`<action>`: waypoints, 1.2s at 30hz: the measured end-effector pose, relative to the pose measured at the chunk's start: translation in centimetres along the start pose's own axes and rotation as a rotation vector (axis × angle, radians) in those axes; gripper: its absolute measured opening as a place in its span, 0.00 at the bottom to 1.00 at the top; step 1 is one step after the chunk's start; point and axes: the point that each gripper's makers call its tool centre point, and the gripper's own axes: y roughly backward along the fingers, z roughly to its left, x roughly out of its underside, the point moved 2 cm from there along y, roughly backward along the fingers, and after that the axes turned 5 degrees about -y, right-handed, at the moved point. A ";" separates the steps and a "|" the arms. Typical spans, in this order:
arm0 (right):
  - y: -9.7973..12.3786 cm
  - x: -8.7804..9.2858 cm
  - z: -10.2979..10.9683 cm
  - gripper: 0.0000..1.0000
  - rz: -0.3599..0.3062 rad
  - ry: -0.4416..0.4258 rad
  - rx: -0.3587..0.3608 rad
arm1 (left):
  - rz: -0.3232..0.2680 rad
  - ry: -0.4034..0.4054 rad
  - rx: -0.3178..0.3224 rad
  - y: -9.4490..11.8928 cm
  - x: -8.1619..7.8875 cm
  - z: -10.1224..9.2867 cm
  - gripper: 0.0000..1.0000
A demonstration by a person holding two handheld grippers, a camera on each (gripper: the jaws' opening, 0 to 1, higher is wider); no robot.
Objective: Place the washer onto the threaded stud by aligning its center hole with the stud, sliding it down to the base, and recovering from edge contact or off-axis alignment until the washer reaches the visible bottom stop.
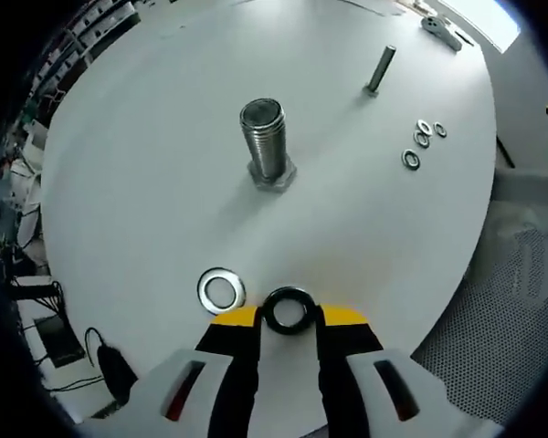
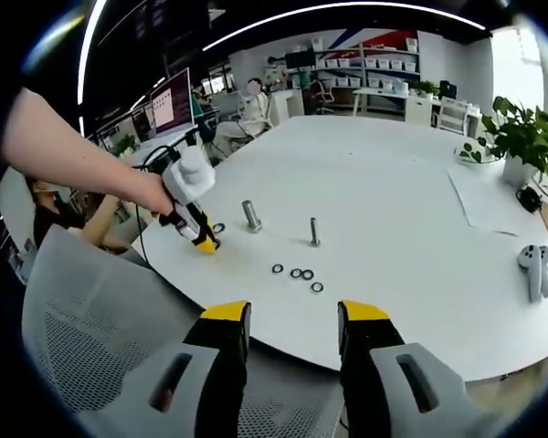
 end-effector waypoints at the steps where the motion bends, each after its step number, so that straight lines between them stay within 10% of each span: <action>1: 0.0 0.0 0.0 0.41 -0.001 0.001 0.000 | -0.003 -0.009 0.004 0.0 0.0 0.1 0.22; 36: -0.2 0.0 0.0 0.39 0.010 0.020 -0.006 | 0.013 -0.054 0.003 -0.3 -0.5 0.8 0.20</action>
